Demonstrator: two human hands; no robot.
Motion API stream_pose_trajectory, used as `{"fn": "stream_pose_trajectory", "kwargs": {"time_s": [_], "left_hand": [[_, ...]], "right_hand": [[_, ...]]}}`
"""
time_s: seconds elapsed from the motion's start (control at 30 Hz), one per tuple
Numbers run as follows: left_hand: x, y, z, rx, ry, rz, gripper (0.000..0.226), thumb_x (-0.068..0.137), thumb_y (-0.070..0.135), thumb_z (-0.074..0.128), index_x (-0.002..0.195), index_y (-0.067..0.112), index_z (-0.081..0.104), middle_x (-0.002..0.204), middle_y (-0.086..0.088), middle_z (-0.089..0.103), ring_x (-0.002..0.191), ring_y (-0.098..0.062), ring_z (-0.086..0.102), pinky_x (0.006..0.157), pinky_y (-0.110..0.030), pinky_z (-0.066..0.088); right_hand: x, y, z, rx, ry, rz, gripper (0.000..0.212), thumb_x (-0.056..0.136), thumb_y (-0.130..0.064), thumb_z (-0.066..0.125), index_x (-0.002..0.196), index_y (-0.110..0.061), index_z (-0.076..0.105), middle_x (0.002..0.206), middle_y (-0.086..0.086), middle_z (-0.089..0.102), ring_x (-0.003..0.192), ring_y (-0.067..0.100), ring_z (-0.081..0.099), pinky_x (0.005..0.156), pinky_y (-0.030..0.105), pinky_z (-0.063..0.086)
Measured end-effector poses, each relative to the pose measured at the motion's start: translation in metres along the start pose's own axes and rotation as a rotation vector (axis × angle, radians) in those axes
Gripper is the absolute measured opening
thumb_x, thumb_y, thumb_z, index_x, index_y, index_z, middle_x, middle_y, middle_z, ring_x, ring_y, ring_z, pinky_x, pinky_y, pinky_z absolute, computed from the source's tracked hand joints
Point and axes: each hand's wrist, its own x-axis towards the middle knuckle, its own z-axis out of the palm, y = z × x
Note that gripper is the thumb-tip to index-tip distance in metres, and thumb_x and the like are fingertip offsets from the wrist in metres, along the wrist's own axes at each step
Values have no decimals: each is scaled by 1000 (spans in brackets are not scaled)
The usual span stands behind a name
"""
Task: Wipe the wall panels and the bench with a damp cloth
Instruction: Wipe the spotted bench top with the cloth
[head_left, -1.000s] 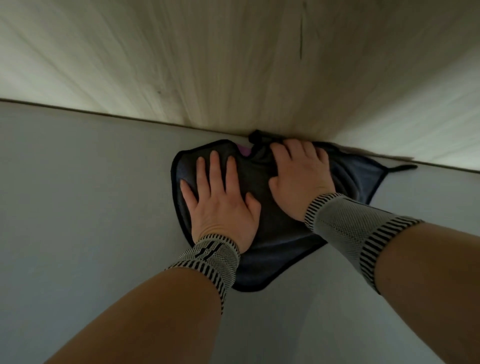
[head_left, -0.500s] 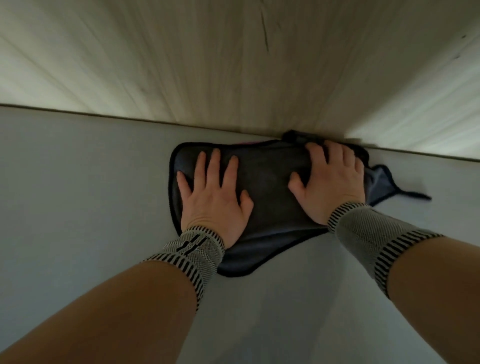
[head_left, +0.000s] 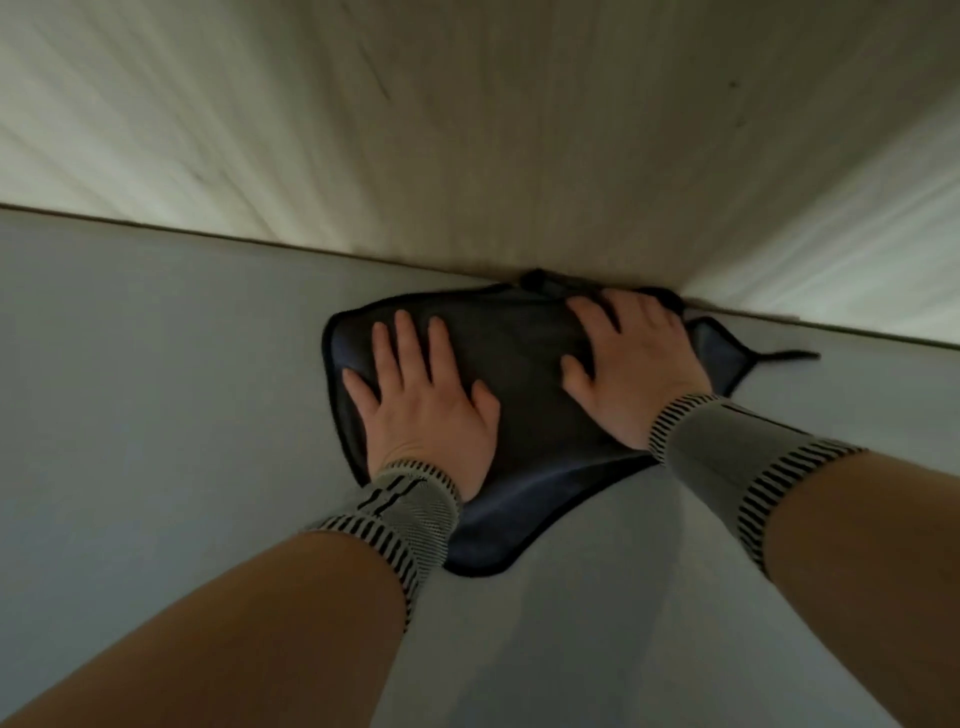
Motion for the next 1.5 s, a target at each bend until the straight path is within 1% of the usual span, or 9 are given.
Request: {"fn": "stream_pose_trajectory", "kwargs": {"time_s": [0.17,0.33,0.43,0.53,0.7,1.0,1.17,1.33,1.5], "left_hand": [[-13,48,17,23,12,33,75,97,50,20,156,15,-11,163,-7,-19,150,-27,-17,118,-57,-8],[-14,47,19,85,9,25,72,98,50,15,156,13,-5,164,-9,-16,150,-28,-19,118,-57,-8],[-14,48,20,80,22,12,73,98,50,18,156,13,-6,164,-9,-15,150,-27,-17,119,-56,-7],[-14,47,21,56,56,17,75,97,49,21,157,15,-7,164,-8,-14,151,-27,-15,120,-55,-6],[-14,45,25,37,97,52,73,95,49,19,157,19,-5,165,-6,-9,151,-27,-11,119,-55,-5],[-14,47,19,67,36,9,73,96,50,19,157,20,-9,164,-3,-16,150,-25,-16,119,-55,-6],[-24,93,22,31,-19,40,74,98,50,20,156,18,-11,164,-4,-19,150,-26,-19,118,-57,-8],[-29,120,33,-15,17,15,75,98,49,22,156,14,-11,164,-6,-18,150,-26,-18,119,-57,-8],[-29,123,36,38,6,21,74,97,48,20,157,9,1,164,-6,-18,150,-26,-18,118,-57,-7]], "right_hand": [[-12,26,-8,9,-39,150,67,85,-53,41,141,-17,35,138,13,39,126,34,37,108,48,29],[18,-33,-7,140,-43,-182,63,92,-34,50,149,-26,24,154,1,22,140,27,19,115,55,15],[25,-19,-5,162,-32,-240,63,89,-32,47,149,-30,28,153,-1,27,138,25,24,113,47,20],[1,30,5,87,82,-98,68,81,-48,34,144,-23,40,141,8,43,126,32,39,104,44,30],[-20,43,3,47,-10,187,67,87,-56,39,143,-19,33,142,11,35,131,33,32,112,48,21],[-5,44,6,63,50,-134,67,85,-50,31,147,-25,32,147,4,36,132,26,32,109,46,23],[-30,102,8,51,51,95,65,86,-56,44,139,-20,42,137,10,43,125,31,39,108,45,27],[-31,90,7,77,52,194,60,86,-50,40,136,-17,45,136,11,44,126,33,38,109,47,25],[-22,74,8,84,50,-191,63,85,-47,37,143,-22,42,146,4,40,132,29,34,109,47,26]]}}
